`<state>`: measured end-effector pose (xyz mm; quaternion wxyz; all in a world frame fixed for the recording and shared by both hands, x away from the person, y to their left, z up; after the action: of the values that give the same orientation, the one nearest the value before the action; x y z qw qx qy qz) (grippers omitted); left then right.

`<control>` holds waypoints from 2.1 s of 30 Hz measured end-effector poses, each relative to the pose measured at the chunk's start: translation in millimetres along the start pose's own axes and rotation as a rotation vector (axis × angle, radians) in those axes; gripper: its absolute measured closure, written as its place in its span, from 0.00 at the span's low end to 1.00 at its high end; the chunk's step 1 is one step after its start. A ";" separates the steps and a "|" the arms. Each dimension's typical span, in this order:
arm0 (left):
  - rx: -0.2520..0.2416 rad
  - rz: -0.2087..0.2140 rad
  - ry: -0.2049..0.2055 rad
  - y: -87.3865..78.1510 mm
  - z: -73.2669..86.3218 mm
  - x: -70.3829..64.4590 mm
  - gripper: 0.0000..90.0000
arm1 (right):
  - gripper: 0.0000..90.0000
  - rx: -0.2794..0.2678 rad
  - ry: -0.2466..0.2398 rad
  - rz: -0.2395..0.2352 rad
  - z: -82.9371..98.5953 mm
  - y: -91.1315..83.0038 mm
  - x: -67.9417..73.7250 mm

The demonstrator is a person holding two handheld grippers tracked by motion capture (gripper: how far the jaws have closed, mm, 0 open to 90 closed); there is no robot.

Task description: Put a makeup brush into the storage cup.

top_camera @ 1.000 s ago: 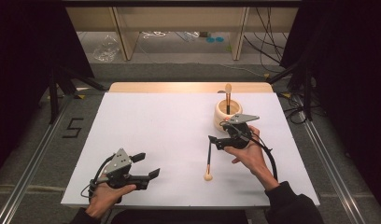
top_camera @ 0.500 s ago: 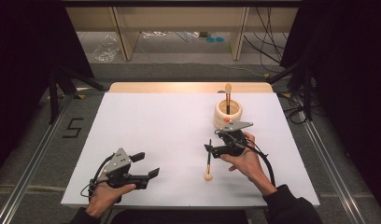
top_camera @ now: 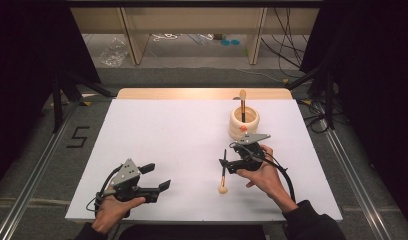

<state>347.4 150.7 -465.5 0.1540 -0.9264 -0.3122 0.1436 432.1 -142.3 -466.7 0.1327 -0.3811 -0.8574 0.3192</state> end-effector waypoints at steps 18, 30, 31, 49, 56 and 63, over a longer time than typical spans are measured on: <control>-0.002 0.012 0.007 1.5 0.0 -0.9 0.22 | 0.30 0.075 -0.012 0.013 9.3 9.8 8.5; 0.002 0.010 0.008 -0.1 -0.8 -2.2 0.22 | 0.34 0.129 -0.044 0.010 13.9 15.4 13.4; 0.004 0.010 0.009 0.0 -0.6 -2.4 0.22 | 0.35 0.150 -0.046 0.008 14.4 14.9 13.4; 0.005 0.024 0.007 2.4 -0.3 -3.8 0.22 | 0.43 0.275 -0.091 0.035 19.5 36.9 16.0; 0.005 0.030 0.011 3.0 -0.5 -4.0 0.22 | 0.48 0.310 -0.097 0.015 22.7 40.5 16.6; 0.014 0.019 0.009 2.6 0.1 -3.9 0.22 | 0.56 0.338 -0.121 -0.010 23.7 40.3 11.6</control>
<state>345.8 146.4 -465.9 0.1605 -0.9289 -0.3015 0.1433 436.1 -124.0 -510.9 0.1445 -0.3293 -0.7998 0.4806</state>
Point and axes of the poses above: each handheld gripper's, and its own axes: y roughly forward along the jaws, z roughly out of its underside, x roughly to its left, the point moved 5 cm from there along y, roughly forward along the jaws, and after that the axes turned 6 degrees about z, right-handed, at the moved point
